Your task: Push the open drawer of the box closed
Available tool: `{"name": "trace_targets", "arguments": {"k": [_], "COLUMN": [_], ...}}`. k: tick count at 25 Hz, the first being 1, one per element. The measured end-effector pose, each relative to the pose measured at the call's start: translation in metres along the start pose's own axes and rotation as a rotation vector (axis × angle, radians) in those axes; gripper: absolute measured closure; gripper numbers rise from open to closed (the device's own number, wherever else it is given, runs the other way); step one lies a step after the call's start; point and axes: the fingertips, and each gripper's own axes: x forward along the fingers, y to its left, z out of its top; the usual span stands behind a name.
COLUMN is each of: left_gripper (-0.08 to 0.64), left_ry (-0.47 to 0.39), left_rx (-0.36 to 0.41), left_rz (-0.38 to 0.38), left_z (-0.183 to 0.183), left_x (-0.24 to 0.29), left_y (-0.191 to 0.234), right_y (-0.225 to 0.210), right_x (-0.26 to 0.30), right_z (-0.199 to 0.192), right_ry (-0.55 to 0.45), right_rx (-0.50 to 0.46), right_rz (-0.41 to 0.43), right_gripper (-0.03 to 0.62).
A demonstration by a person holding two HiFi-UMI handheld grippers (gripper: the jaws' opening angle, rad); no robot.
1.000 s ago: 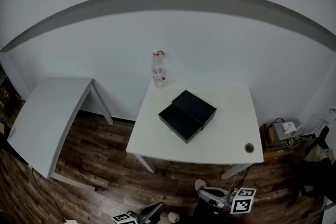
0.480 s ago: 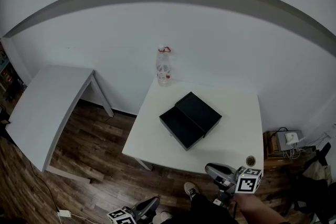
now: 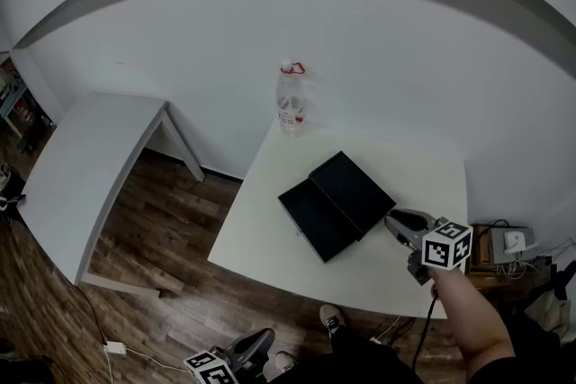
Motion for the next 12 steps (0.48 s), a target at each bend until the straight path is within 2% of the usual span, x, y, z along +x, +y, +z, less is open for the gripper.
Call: {"name": "trace_targets", "arguments": {"k": [3,5,9,12], "left_gripper": [0.559,0.559,0.559,0.558], "left_ry": [-0.006,-0.007,0.003,0.011], "left_rx": [-0.009,-0.009,0.006,0.012], "left_rz": [0.020,0.034,0.076,0.105], "left_z": [0.005,0.008,0.013,0.017], "left_x": [0.014,0.023,0.041,0.054], "left_y": [0.003,0.004,0.010,0.014], "right_y": [-0.047,-0.075,-0.113,-0.128], "right_x": [0.034,0.055,0.091,0.109], "right_z": [-0.001,-0.005,-0.018,-0.025], "right_ry": [0.135,0.217,0.352,0.407], "right_rx": [-0.147,-0.202,-0.218,-0.206], "right_rz": [-0.076,-0.100,-0.082,-0.050], "right_gripper": [0.490,0.485,0.471,0.472]}}
